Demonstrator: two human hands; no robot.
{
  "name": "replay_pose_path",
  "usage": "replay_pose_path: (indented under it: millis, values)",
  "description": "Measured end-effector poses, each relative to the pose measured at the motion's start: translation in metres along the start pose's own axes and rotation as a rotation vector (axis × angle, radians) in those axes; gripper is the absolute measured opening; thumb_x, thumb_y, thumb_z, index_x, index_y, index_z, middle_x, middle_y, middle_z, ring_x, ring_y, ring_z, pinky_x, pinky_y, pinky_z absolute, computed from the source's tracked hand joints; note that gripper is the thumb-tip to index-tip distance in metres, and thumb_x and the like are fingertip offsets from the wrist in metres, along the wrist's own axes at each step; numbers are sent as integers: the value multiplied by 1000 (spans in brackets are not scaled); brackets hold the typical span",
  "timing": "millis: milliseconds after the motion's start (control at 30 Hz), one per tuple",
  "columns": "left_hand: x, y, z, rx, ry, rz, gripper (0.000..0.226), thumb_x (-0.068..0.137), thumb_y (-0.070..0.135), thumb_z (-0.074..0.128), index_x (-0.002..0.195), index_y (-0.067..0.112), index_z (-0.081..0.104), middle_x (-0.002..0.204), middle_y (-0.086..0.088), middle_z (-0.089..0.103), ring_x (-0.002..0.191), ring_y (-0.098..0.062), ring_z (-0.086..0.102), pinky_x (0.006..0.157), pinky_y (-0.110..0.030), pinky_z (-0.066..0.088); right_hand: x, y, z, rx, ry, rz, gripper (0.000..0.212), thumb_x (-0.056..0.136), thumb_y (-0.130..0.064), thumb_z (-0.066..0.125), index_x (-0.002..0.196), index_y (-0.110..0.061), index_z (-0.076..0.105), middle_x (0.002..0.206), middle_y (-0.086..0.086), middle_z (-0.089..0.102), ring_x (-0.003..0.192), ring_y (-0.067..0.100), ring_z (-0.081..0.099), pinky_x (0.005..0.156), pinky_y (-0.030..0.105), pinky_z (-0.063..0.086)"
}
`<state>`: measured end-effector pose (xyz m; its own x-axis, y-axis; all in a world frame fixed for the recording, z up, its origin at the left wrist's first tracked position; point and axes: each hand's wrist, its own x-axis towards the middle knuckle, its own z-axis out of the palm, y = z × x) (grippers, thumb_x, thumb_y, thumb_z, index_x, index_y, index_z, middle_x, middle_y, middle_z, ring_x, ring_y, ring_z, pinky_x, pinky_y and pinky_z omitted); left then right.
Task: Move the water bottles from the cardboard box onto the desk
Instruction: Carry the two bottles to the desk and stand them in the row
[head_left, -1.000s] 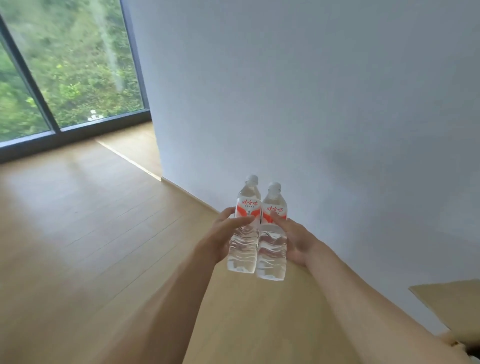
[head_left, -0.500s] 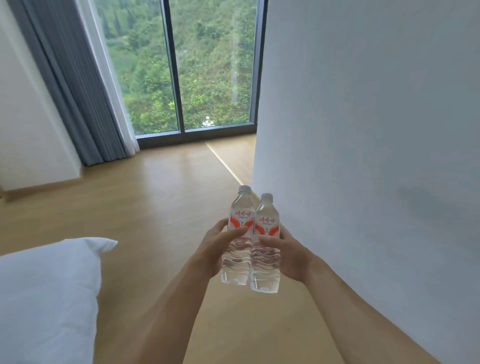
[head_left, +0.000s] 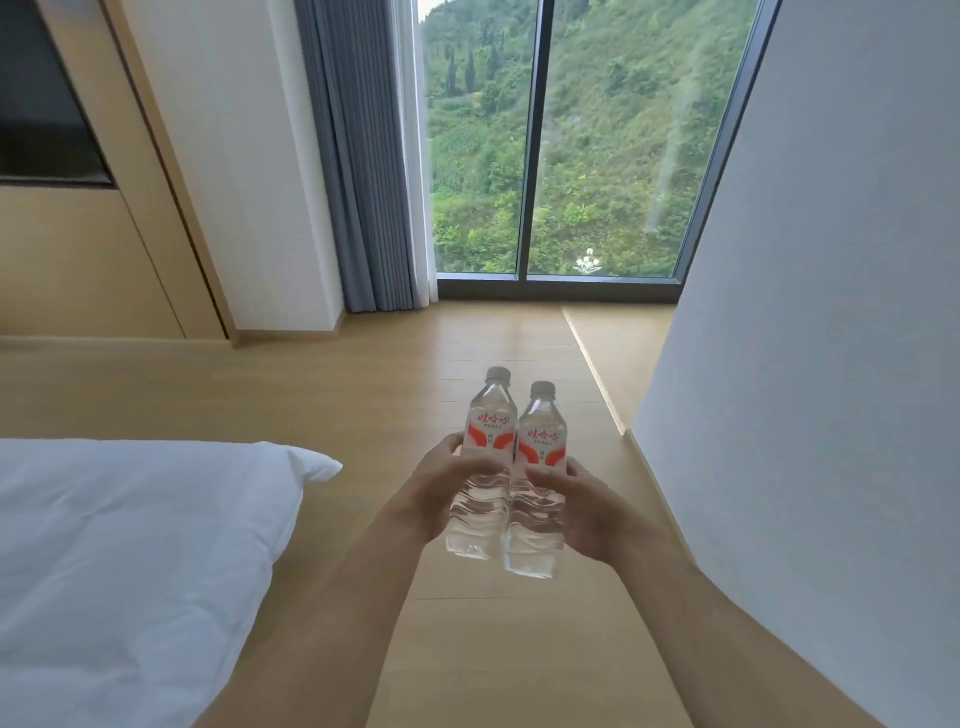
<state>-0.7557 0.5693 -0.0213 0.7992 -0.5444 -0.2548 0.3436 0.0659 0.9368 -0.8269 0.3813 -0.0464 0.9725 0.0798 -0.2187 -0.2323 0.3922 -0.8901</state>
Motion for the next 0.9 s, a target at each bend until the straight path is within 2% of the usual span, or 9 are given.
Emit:
replay_pose_path:
  millis: [67, 133, 267, 367, 433, 533, 667, 767, 900]
  values:
    - [10, 6, 4, -26, 15, 7, 70, 74, -1, 78, 137, -7, 48, 127, -32, 62, 117, -49, 61, 104, -64, 45, 14, -13, -8, 13, -13, 32, 67, 83, -19, 80, 142, -4, 50, 110, 15, 71, 95, 30, 71, 80, 41, 58]
    - [19, 8, 4, -54, 39, 3, 72, 73, -1, 80, 136, -11, 47, 128, -34, 60, 118, -50, 60, 106, -64, 44, 29, -20, -15, 16, -38, 57, 67, 82, -19, 80, 141, -7, 51, 107, 13, 71, 91, 27, 72, 75, 37, 58]
    - [38, 9, -4, -115, 139, -6, 65, 79, -3, 78, 136, -7, 47, 127, -32, 62, 115, -48, 63, 103, -64, 46, 61, -28, -26, -21, -82, 84, 70, 76, -22, 86, 138, -14, 55, 127, 17, 67, 111, 37, 68, 85, 47, 57]
    - [50, 9, -13, -199, 222, 7, 64, 75, -2, 81, 132, 5, 52, 118, -26, 69, 104, -43, 70, 89, -56, 57, 85, -32, -25, -79, -36, 132, 71, 71, -26, 89, 134, -20, 56, 119, 10, 71, 108, 37, 70, 83, 53, 57]
    - [60, 11, -21, -222, 252, 2, 63, 74, 1, 82, 130, 9, 54, 114, -24, 71, 98, -40, 72, 80, -52, 60, 104, -34, -23, -94, -43, 127, 72, 73, -25, 87, 136, -20, 53, 123, 12, 69, 111, 39, 68, 86, 55, 57]
    - [81, 15, -38, -196, 286, 3, 59, 76, 7, 83, 129, 17, 57, 113, -21, 72, 102, -42, 71, 88, -62, 55, 138, -35, -20, -77, -113, 98, 69, 80, -20, 80, 141, -15, 50, 135, 21, 62, 123, 44, 59, 105, 64, 44]
    - [118, 30, -70, -176, 305, 22, 65, 69, 14, 87, 127, 21, 59, 118, -20, 70, 108, -45, 68, 92, -74, 46, 194, -43, -11, -93, -167, 89, 70, 78, -15, 79, 142, -11, 50, 138, 26, 58, 127, 47, 55, 108, 68, 38]
    - [155, 47, -104, -157, 331, 38, 59, 73, 13, 85, 126, 19, 60, 116, -19, 71, 106, -43, 69, 89, -73, 49, 249, -50, 1, -117, -189, 71, 71, 78, -7, 77, 143, -7, 48, 138, 28, 56, 128, 49, 54, 109, 69, 37]
    - [206, 73, -157, -168, 351, 58, 65, 64, 20, 84, 125, 21, 61, 115, -17, 72, 108, -43, 68, 93, -69, 49, 328, -62, 21, -166, -181, 96, 56, 85, -4, 73, 138, -1, 54, 137, 30, 57, 127, 49, 54, 111, 66, 37]
